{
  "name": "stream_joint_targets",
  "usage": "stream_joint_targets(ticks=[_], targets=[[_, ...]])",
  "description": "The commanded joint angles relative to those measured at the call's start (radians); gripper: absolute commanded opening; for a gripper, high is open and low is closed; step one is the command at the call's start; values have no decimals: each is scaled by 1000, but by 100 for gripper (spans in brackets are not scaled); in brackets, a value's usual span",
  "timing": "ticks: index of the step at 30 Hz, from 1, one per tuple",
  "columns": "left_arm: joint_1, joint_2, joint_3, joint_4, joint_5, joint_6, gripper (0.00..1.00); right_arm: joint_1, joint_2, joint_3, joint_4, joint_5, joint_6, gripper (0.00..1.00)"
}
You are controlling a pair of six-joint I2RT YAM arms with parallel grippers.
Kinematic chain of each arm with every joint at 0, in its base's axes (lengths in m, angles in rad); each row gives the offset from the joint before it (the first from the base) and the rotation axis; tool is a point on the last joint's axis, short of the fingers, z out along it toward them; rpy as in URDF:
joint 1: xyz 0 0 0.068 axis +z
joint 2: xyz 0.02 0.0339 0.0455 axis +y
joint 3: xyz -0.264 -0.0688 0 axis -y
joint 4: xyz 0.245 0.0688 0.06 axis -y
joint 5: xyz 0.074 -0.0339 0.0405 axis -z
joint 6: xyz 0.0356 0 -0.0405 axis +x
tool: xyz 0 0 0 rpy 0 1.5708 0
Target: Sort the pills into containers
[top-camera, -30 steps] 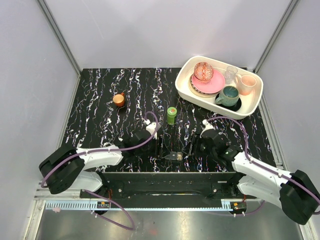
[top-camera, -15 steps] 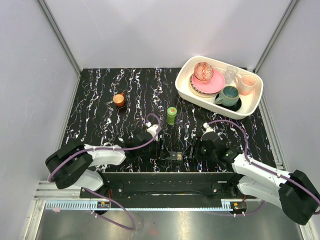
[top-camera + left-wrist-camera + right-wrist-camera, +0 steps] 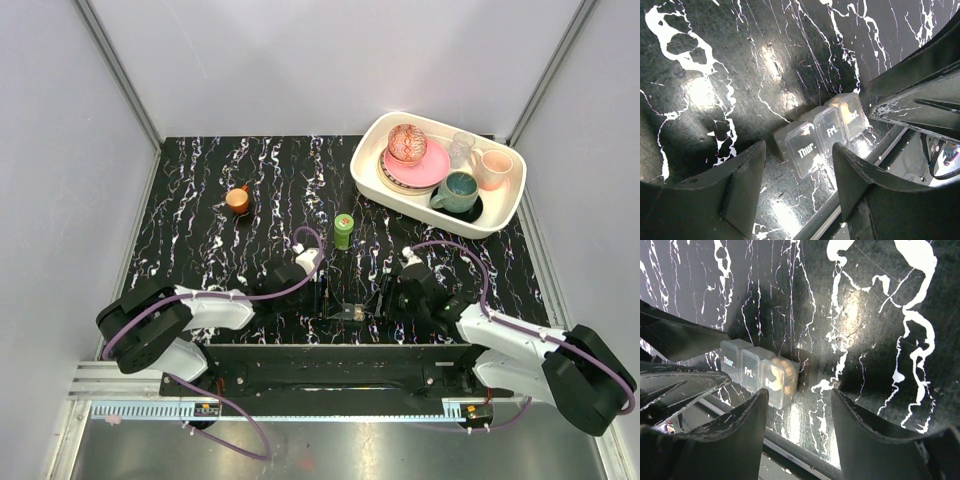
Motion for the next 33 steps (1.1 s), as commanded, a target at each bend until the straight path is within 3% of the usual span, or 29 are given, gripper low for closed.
stream_joint_targets(ticks=[1,11,20,29,33], targets=[[-3,19,7,39,19,-7,60,-6,37,5,89,-23,9,59],[-14,37,13,27,17,-3,52,-5,103,4,155,-80,8,59],[-37,71,31,21,16,0,51,-5,135,-7,179,-140,14,57],[-44,80,34,13,11,0,51,-6,122,-28,179,-144,19,49],[-48,82,33,10,10,-1,51,-6,114,-33,181,-143,19,39]])
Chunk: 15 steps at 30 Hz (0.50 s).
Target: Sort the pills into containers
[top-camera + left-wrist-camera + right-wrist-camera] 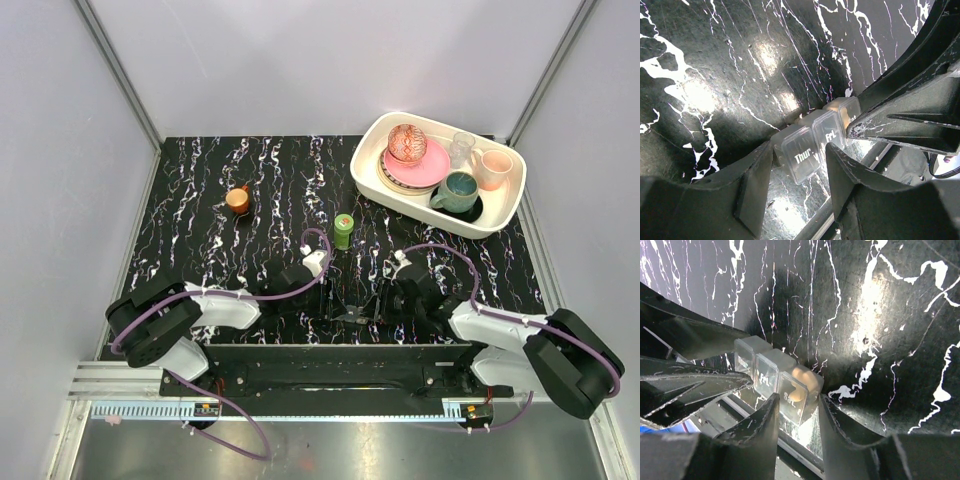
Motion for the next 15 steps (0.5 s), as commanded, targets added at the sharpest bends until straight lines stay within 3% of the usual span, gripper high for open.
stream_joint_targets(ticks=[1,9,15], targets=[[-11,25,10,-27,10,-1,51,-6,-17,-10,18,-8,4,37],[-22,46,23,-32,10,1,51,-6,-14,-10,24,-4,6,23],[-43,65,43,-36,13,1,50,-4,17,-2,42,-13,12,19]])
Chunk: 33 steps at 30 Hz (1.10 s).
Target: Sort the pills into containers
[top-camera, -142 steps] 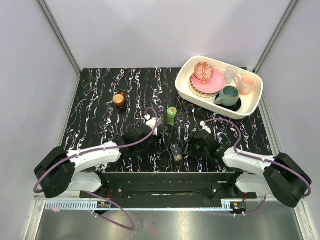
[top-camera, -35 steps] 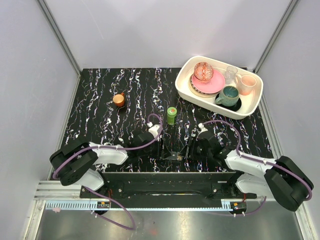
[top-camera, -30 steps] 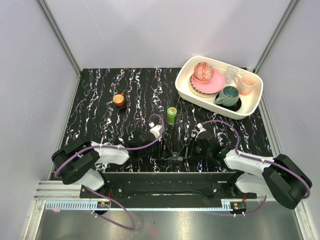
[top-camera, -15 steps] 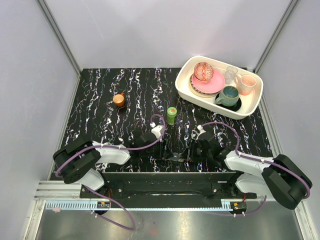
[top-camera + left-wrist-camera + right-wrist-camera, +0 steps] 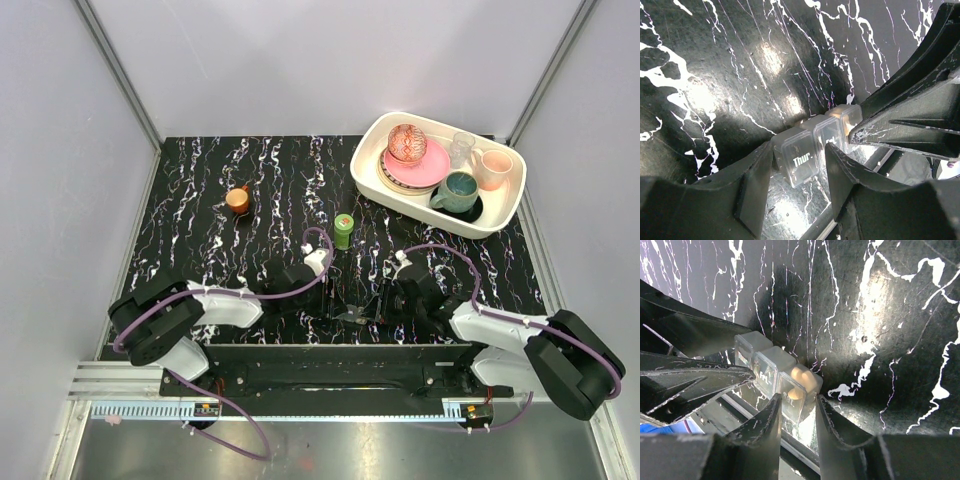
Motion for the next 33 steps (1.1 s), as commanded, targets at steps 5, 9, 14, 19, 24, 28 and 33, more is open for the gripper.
stream_joint_targets(ticks=[5,9,14,19,24,28,33], targets=[[-70,73,43,-29,23,-12,49,-1,62,19,60,-12,4,17],[-98,91,38,-17,18,-27,49,-1,65,19,63,-6,6,13],[-119,100,31,3,15,-46,48,-1,65,16,63,11,9,10],[-131,109,29,15,17,-53,47,-1,74,22,57,19,9,5],[-133,109,29,14,15,-50,47,-1,79,35,20,40,4,0],[-133,109,29,14,17,-49,47,-2,73,43,-4,63,-3,0],[-133,111,29,12,17,-49,47,-1,74,49,-14,65,-7,0]])
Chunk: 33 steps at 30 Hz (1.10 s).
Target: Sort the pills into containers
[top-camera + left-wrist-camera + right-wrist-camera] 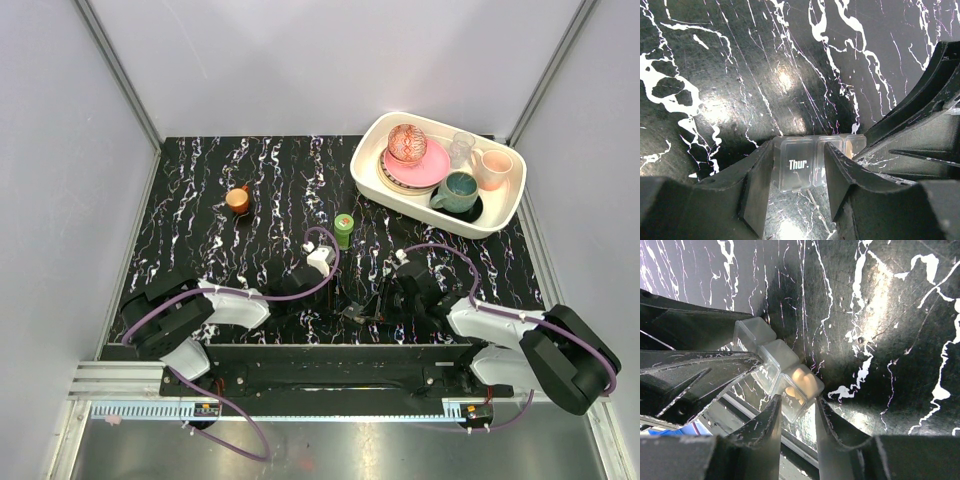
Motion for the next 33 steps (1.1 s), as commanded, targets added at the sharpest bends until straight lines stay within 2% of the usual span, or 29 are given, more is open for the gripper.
stream_joint_targets(ticks=[1,23,33], targets=[[-79,54,-4,-38,176,-27,47,14,34,23,9,88,-44,0],[-79,51,0,-51,176,-22,46,14,63,78,-151,245,-98,0],[-79,53,3,-55,176,-21,46,16,97,103,-192,268,-89,0]])
